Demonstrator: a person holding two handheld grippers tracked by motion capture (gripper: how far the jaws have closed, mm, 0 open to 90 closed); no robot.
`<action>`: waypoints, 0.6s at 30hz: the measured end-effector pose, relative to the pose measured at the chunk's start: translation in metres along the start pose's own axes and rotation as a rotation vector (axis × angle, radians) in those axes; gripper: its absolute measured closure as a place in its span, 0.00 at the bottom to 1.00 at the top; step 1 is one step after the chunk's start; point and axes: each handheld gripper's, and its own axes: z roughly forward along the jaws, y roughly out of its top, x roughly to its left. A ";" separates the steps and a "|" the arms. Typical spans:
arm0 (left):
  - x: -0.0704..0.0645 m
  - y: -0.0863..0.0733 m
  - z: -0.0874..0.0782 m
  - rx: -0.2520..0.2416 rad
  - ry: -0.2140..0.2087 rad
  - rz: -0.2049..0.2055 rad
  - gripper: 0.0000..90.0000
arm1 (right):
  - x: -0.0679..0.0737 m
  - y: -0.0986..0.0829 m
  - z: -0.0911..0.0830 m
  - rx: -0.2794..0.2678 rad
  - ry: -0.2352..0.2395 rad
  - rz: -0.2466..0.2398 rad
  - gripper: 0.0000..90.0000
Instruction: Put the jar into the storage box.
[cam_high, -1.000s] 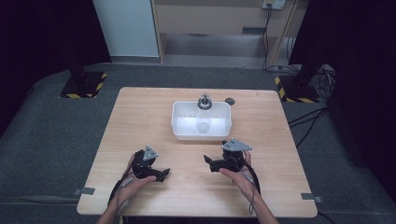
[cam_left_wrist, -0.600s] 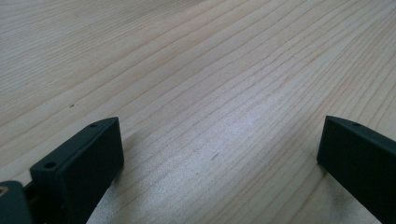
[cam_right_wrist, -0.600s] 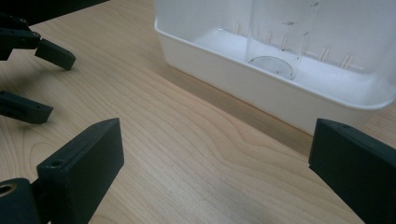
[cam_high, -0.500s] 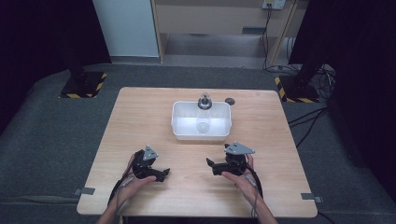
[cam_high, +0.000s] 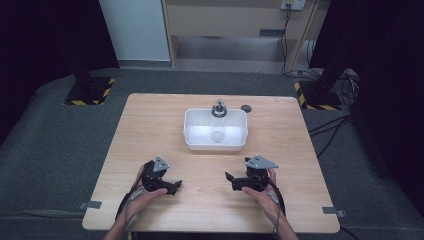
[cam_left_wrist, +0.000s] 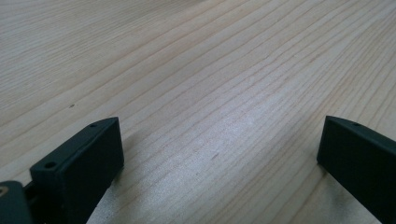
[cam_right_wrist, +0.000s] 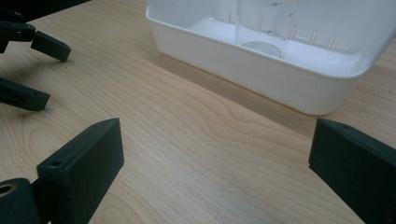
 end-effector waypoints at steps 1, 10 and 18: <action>0.000 0.000 0.000 0.000 0.000 0.000 0.00 | 0.000 -0.001 -0.001 0.000 -0.001 0.002 0.04; 0.000 0.000 0.000 0.000 0.000 0.000 0.00 | 0.000 -0.006 -0.006 0.004 -0.003 0.014 0.04; 0.000 0.000 0.000 0.000 0.000 0.000 0.00 | -0.002 -0.011 -0.009 0.007 -0.008 0.023 0.04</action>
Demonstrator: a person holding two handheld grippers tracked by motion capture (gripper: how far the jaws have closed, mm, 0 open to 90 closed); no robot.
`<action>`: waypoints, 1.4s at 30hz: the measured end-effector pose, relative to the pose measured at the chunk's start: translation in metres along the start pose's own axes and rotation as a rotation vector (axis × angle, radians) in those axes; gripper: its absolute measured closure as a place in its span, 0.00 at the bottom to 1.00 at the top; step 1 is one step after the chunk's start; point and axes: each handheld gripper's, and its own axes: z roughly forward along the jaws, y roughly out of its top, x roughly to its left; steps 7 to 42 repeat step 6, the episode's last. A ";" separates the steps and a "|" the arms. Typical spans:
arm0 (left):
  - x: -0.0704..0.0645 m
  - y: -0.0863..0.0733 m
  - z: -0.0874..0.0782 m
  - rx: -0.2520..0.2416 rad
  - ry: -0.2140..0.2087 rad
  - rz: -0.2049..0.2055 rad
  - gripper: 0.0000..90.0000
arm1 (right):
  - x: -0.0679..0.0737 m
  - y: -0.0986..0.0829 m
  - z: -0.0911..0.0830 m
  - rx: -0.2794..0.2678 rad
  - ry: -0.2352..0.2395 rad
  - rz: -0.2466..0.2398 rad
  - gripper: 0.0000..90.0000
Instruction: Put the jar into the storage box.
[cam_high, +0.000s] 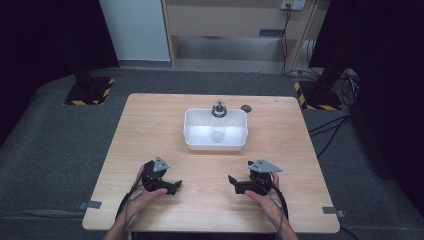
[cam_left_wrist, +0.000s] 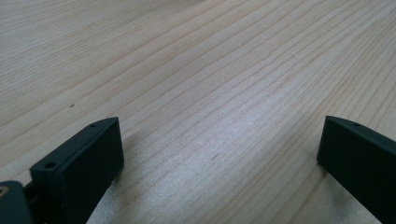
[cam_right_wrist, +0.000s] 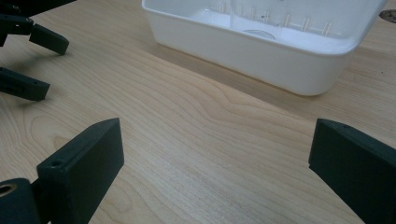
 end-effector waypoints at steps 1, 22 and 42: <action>0.000 0.000 0.000 0.000 0.000 0.000 0.00 | 0.000 0.000 0.000 0.000 -0.001 0.001 0.04; 0.000 0.000 0.000 0.000 0.000 0.000 0.00 | -0.001 -0.001 0.000 0.000 -0.004 0.005 0.04; 0.000 0.000 0.000 0.000 0.000 0.000 0.00 | -0.001 -0.001 0.000 0.000 -0.004 0.005 0.04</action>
